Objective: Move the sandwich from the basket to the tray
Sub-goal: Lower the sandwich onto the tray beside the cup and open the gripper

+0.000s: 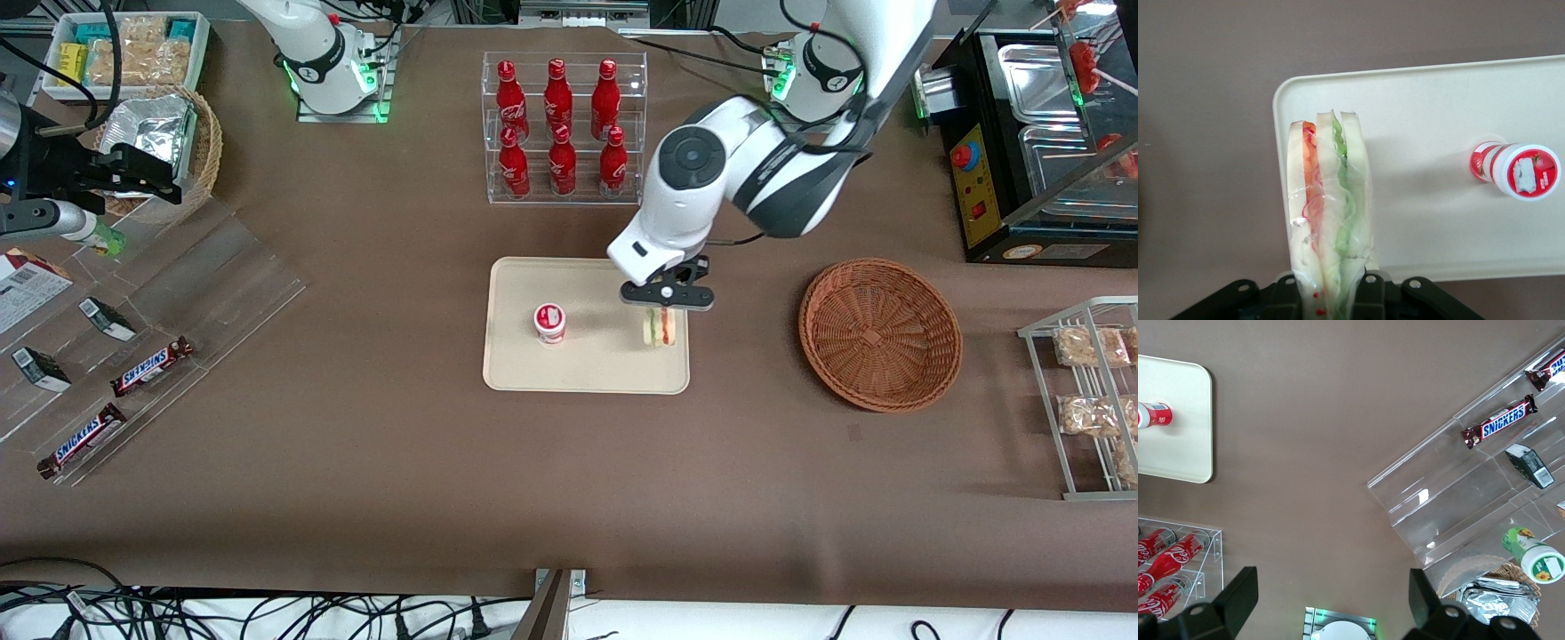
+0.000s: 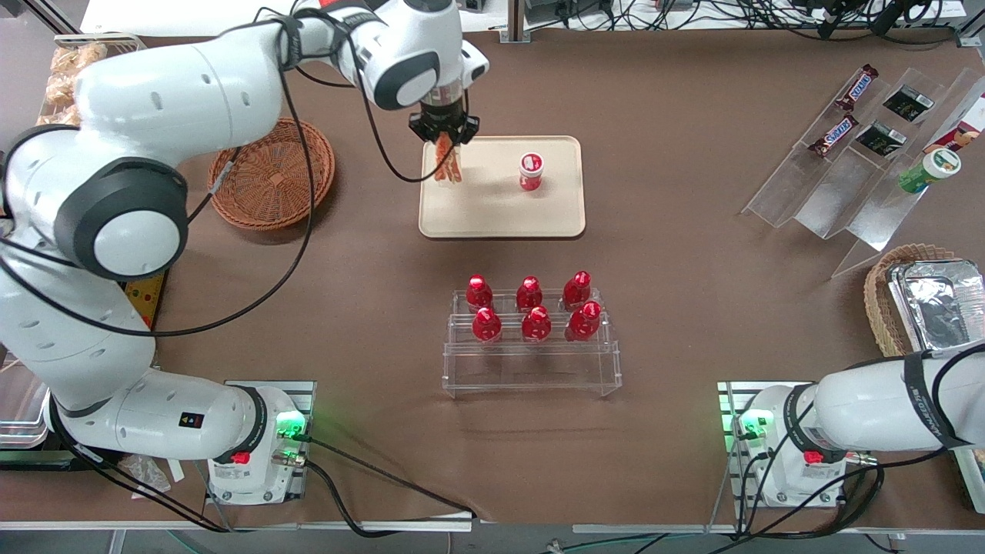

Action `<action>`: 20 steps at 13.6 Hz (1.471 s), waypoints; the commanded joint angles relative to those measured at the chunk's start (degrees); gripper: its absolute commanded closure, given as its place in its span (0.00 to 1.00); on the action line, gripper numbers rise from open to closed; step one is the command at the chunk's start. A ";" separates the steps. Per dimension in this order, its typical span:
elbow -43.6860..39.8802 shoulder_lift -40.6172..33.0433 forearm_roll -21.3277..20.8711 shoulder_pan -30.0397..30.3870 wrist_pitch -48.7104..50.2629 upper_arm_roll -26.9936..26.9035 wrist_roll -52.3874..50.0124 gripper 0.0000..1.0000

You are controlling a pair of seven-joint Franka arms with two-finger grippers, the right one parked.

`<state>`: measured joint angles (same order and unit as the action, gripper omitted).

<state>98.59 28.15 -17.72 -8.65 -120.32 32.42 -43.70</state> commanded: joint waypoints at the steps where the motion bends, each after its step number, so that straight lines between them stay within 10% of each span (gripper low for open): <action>1: -1.91 4.10 -4.68 -1.54 -1.84 -0.25 -3.49 1.00; 12: -1.82 12.81 -15.76 -4.09 -3.43 -0.52 -11.04 0.99; 17: -2.00 12.46 -16.12 -4.35 -3.34 -0.52 -14.57 0.01; 20: -3.13 10.45 -15.24 -3.74 -2.73 -0.26 -14.66 0.00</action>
<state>96.78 40.30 -31.93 -12.24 -124.11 32.28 -57.27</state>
